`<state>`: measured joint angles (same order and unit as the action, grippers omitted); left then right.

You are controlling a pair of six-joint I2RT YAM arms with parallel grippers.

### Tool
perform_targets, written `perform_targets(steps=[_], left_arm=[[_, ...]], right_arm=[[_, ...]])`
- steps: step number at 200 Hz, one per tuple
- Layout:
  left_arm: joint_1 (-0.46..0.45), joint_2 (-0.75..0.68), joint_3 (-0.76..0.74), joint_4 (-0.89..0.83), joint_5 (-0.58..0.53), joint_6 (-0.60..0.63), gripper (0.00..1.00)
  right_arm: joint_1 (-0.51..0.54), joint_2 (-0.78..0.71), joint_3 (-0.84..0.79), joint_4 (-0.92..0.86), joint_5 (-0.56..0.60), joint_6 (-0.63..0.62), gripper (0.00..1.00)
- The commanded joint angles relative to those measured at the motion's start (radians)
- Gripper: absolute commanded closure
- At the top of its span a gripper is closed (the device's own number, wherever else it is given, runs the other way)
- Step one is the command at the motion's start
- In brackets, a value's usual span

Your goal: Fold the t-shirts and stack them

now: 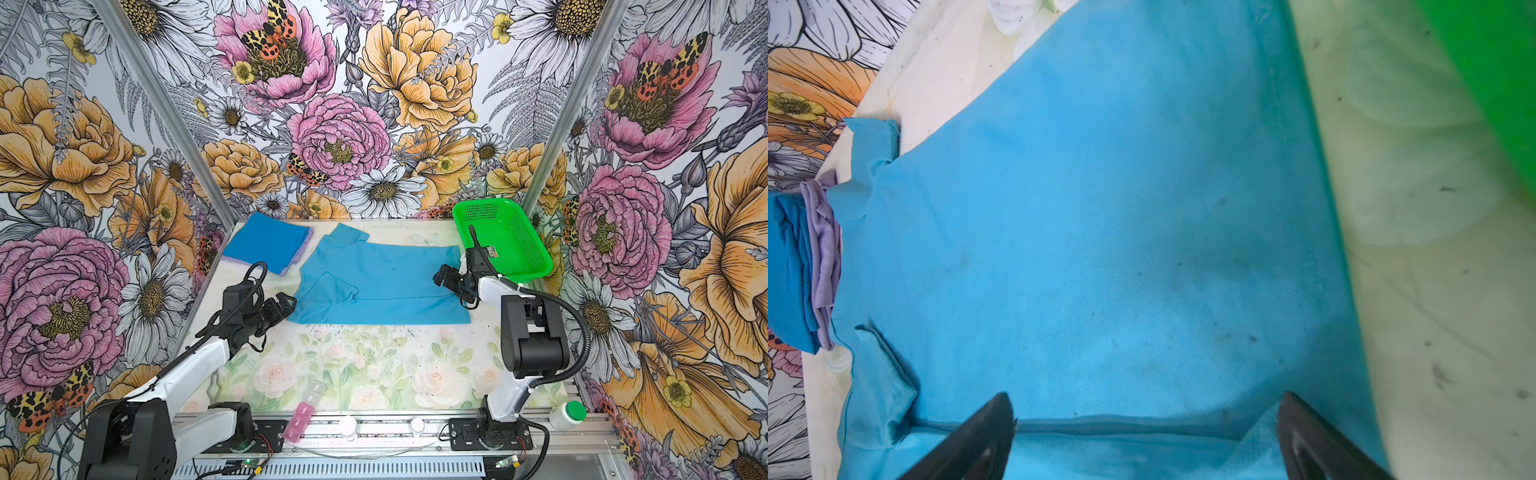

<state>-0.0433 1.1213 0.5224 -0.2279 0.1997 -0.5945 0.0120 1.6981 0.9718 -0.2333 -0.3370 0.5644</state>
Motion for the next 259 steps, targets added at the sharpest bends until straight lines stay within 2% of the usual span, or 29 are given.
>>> perform_targets(steps=[1, 29, 55, 86, 123, 152, 173, 185, 232, 259], left_arm=[[0.005, 0.011, -0.009, 0.029, 0.008, 0.012, 0.08], [0.003, 0.042, -0.025, 0.043, 0.012, -0.003, 0.17], [-0.002, 0.109, -0.017, 0.078, 0.028, -0.012, 0.2], [-0.022, 0.195, 0.002, 0.101, 0.013, -0.032, 0.28], [-0.037, 0.268, 0.006, 0.154, -0.031, -0.055, 0.51], [-0.037, 0.331, 0.029, 0.161, -0.044, -0.063, 0.68], [-0.041, 0.332, 0.024, 0.164, -0.057, -0.063, 0.91], [-0.039, 0.324, 0.023, 0.157, -0.064, -0.06, 1.0], [-0.034, 0.241, -0.009, 0.118, -0.093, -0.034, 1.0], [-0.032, 0.233, -0.013, 0.114, -0.065, -0.023, 1.0]], right_arm=[[0.007, -0.133, -0.076, 0.017, 0.041, 0.016, 0.0], [0.002, -0.262, -0.193, -0.03, 0.075, 0.015, 0.0], [-0.018, -0.364, -0.283, -0.076, 0.084, 0.02, 0.01], [-0.043, -0.471, -0.329, -0.136, 0.086, 0.018, 0.03], [-0.074, -0.499, -0.347, -0.179, 0.058, 0.008, 0.05], [-0.09, -0.492, -0.357, -0.196, 0.032, 0.008, 0.12], [-0.099, -0.472, -0.36, -0.196, 0.038, 0.004, 0.2], [-0.102, -0.453, -0.357, -0.193, 0.039, 0.001, 0.26], [-0.103, -0.374, -0.325, -0.192, 0.039, -0.02, 0.52], [-0.094, -0.344, -0.335, -0.191, 0.066, -0.022, 0.52]])
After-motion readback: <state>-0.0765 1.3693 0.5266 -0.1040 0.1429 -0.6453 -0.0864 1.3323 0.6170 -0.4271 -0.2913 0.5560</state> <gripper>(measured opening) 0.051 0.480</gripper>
